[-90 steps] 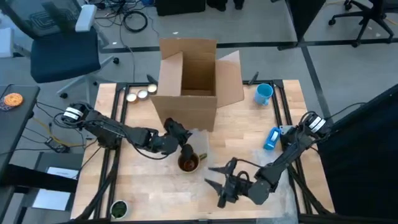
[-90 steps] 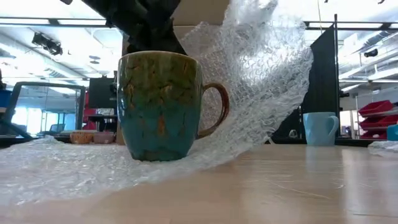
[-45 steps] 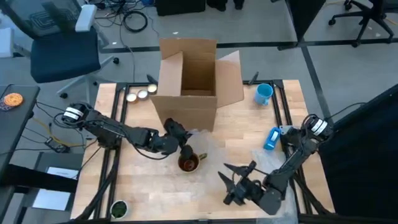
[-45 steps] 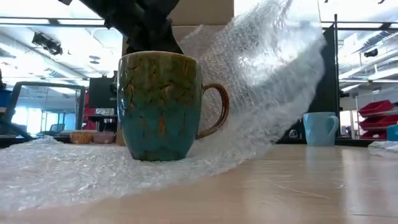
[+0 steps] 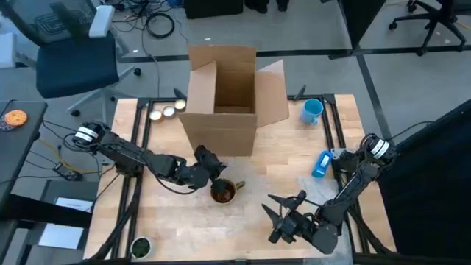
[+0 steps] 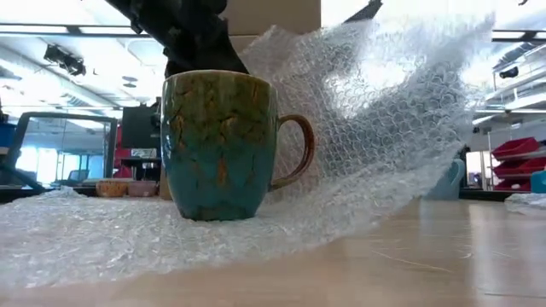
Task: Wrap mug
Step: Wrap the brown cup with bubble wrap
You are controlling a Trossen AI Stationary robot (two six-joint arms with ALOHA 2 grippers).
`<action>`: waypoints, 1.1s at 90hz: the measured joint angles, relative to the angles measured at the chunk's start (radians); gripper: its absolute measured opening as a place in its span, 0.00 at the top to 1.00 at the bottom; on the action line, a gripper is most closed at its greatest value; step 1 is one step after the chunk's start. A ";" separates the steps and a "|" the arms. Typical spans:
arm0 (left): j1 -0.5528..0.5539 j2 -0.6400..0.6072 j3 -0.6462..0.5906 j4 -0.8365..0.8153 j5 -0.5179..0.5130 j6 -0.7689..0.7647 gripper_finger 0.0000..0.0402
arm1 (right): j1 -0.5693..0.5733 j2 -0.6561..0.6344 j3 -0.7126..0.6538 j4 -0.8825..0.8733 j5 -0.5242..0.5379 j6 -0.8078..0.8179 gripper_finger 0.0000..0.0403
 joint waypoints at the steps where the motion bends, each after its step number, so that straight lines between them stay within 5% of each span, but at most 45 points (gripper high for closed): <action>1: -0.002 0.000 0.000 -0.004 0.000 0.000 1.00 | -0.003 0.000 0.000 0.001 0.000 0.000 0.61; 75: -0.089 -0.002 0.000 0.086 0.027 0.087 1.00 | -0.096 -0.325 0.004 0.050 -0.004 -0.236 0.61; 99: -0.100 -0.002 0.000 0.114 0.034 0.150 1.00 | -0.094 -0.244 0.004 -0.031 -0.335 0.026 0.61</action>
